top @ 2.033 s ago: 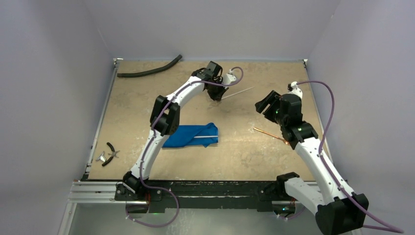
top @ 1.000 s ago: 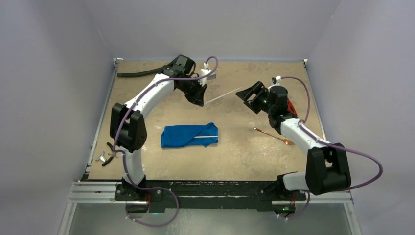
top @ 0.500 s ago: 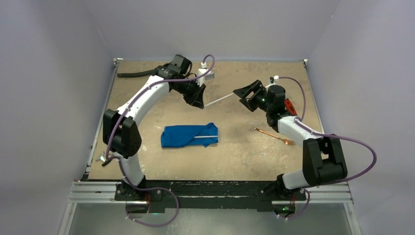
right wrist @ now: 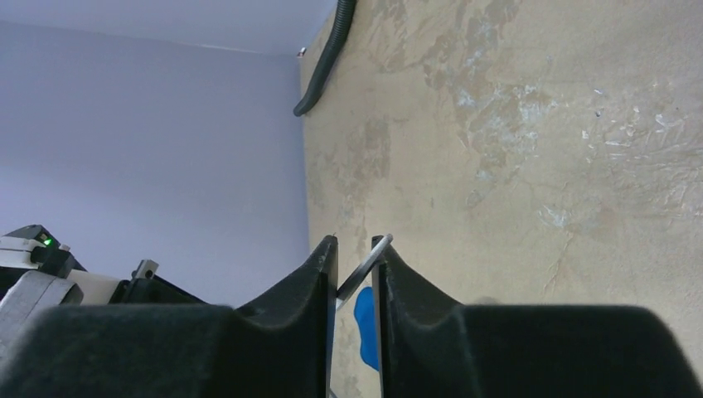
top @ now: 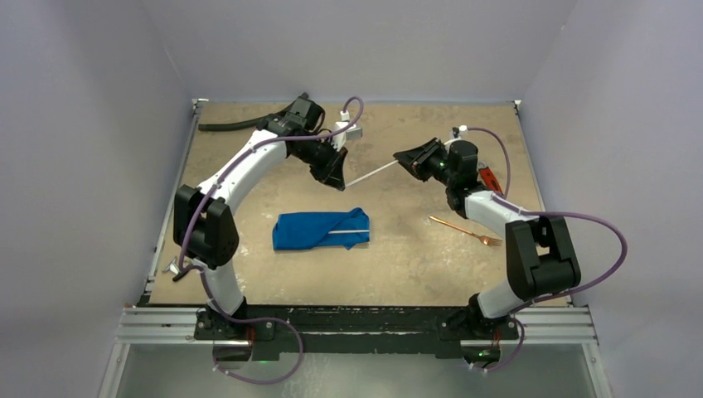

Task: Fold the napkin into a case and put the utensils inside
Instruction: Pass from the left arm to the right, then pass from the right arm to the left

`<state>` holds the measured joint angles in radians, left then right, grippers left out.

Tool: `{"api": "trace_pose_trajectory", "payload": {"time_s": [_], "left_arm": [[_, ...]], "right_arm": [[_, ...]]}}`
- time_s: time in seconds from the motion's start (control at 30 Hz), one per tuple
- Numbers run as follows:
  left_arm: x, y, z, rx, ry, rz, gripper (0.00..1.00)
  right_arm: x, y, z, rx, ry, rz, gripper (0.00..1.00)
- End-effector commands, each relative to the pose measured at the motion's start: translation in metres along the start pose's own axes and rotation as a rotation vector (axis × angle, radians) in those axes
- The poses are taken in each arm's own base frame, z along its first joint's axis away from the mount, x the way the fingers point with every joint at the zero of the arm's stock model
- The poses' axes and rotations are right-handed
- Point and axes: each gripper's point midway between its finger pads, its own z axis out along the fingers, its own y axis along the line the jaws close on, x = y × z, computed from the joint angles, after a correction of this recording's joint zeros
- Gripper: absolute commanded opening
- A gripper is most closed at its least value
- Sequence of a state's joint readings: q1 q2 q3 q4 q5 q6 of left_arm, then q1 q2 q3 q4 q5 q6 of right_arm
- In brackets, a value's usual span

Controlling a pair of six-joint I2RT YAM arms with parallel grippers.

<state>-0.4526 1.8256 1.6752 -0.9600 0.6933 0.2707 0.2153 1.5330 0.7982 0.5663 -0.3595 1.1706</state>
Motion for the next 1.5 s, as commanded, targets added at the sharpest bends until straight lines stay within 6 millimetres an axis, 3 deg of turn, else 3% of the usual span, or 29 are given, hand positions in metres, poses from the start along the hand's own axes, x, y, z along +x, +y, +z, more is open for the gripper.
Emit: {"api": "trace_pose_trajectory", "payload": {"time_s": [0.0,0.13,0.2,0.23,0.3,0.37,0.43,0.53,0.63,0.7,0.73,0.8,1.0,1.1,1.27,1.47], "left_arm": [[-0.011,-0.02,-0.015,0.037,-0.053,0.027,0.0],[-0.01,-0.023,-0.017,0.042,-0.053,0.029,0.0],[-0.01,-0.025,-0.02,0.047,-0.055,0.026,0.0],[-0.01,-0.026,-0.02,0.05,-0.056,0.027,0.0],[-0.011,-0.028,-0.022,0.051,-0.062,0.028,0.0],[-0.011,-0.03,-0.023,0.054,-0.063,0.026,0.0],[-0.01,-0.031,-0.024,0.054,-0.06,0.025,0.0],[-0.004,-0.03,-0.023,0.044,-0.043,0.016,0.01],[0.009,-0.021,-0.023,0.006,-0.017,-0.013,0.34],[0.018,-0.011,-0.025,-0.023,-0.003,-0.042,0.63],[0.023,-0.006,-0.027,-0.033,0.006,-0.054,0.69],[0.032,0.006,-0.033,-0.061,0.022,-0.081,0.73],[0.064,0.049,-0.057,-0.218,0.066,-0.14,0.74],[0.09,0.069,-0.064,-0.279,0.095,-0.19,0.72],[0.12,0.083,-0.061,-0.311,0.132,-0.243,0.64],[0.144,0.087,-0.046,-0.309,0.152,-0.284,0.51]], "right_arm": [[-0.006,0.033,-0.001,-0.098,-0.008,-0.024,0.18],[-0.005,0.031,-0.001,-0.095,-0.006,-0.019,0.09],[-0.005,0.03,-0.001,-0.091,-0.004,-0.017,0.13],[-0.005,0.029,-0.001,-0.089,-0.004,-0.012,0.23],[-0.004,0.028,-0.001,-0.089,-0.001,-0.005,0.24],[-0.005,0.029,-0.002,-0.092,-0.01,-0.002,0.18],[-0.008,0.029,-0.004,-0.084,-0.028,-0.006,0.03],[-0.012,0.033,-0.01,-0.073,-0.055,-0.031,0.0],[-0.014,0.034,-0.019,-0.055,-0.081,-0.05,0.0],[-0.014,0.033,-0.026,-0.038,-0.094,-0.058,0.0],[-0.013,0.03,-0.03,-0.024,-0.098,-0.06,0.0],[-0.012,0.026,-0.039,0.003,-0.113,-0.068,0.0],[-0.003,0.011,-0.075,0.103,-0.149,-0.11,0.0],[0.006,0.007,-0.094,0.119,-0.152,-0.113,0.0],[0.029,-0.006,-0.104,0.154,-0.111,-0.105,0.0],[0.049,-0.017,-0.106,0.156,-0.092,-0.066,0.0]]}}
